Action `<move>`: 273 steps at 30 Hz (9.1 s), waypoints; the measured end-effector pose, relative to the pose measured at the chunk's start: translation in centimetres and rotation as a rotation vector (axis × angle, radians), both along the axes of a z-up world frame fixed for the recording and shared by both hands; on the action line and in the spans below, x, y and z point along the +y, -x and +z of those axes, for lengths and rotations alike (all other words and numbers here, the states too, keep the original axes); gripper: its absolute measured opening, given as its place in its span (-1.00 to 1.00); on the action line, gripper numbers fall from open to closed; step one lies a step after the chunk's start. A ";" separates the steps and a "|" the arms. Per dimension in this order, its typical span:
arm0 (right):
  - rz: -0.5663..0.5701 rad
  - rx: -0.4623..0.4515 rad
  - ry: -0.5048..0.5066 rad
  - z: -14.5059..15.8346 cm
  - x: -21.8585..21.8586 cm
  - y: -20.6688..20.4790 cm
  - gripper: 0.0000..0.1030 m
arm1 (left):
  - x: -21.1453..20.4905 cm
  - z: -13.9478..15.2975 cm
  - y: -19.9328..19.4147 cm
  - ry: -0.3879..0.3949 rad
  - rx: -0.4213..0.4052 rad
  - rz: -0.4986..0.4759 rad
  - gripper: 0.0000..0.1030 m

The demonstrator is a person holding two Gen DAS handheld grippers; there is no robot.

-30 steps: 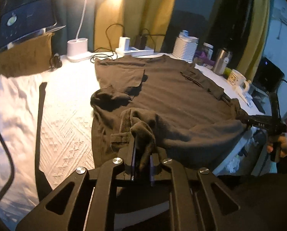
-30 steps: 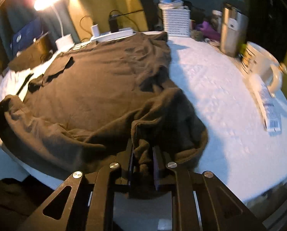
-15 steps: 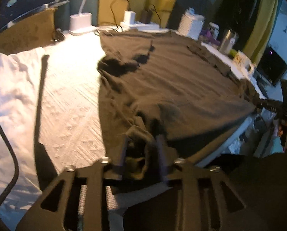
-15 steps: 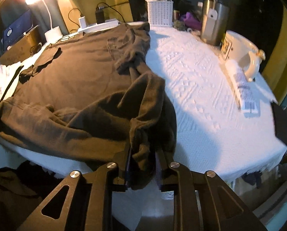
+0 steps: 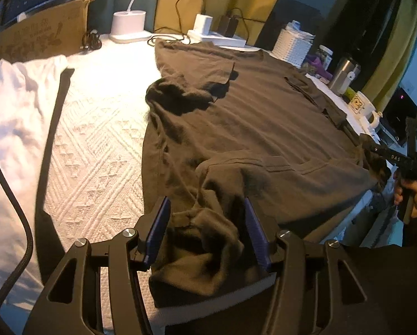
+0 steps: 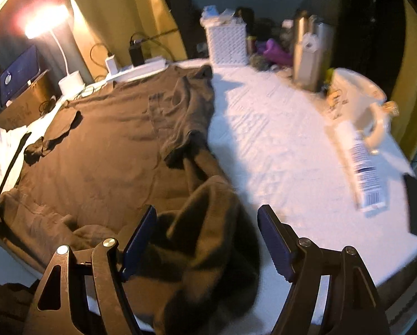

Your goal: Fold small clothes

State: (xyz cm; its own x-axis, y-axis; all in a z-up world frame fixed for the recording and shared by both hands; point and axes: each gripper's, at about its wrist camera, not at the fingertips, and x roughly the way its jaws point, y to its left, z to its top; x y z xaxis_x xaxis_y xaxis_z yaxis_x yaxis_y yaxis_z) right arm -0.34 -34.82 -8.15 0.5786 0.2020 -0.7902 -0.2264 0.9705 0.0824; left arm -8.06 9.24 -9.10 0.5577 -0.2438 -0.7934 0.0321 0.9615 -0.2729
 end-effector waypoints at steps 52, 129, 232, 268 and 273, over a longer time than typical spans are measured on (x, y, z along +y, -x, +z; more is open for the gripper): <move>0.048 -0.337 -0.010 12.6 0.3 -8.2 -0.81 | -0.2 11.3 -8.3 -0.204 -0.347 -0.014 -0.81; -0.024 -0.018 0.079 -2.1 1.6 -29.5 0.16 | 1.5 -0.2 -25.2 -0.254 -0.043 -0.025 -0.76; -0.076 0.005 0.178 0.5 -1.8 -22.1 0.45 | 6.7 4.7 -20.3 -0.221 -0.148 0.233 -0.12; -0.056 -0.023 -0.151 -2.3 -3.5 -5.3 -0.29 | 1.5 -1.2 -5.4 -0.124 -0.035 0.153 0.30; -0.040 -0.031 -0.146 -1.9 -3.0 -5.2 -0.78 | 1.8 -1.4 -5.4 -0.142 -0.060 0.143 -0.06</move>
State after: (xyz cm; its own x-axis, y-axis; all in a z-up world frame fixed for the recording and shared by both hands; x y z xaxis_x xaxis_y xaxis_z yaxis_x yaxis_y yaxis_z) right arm 4.89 -37.84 -10.07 0.6122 0.2893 -0.7358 -0.1921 0.9572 0.2165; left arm -2.61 10.99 -10.46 0.6262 -0.0462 -0.7783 -0.0958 0.9861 -0.1357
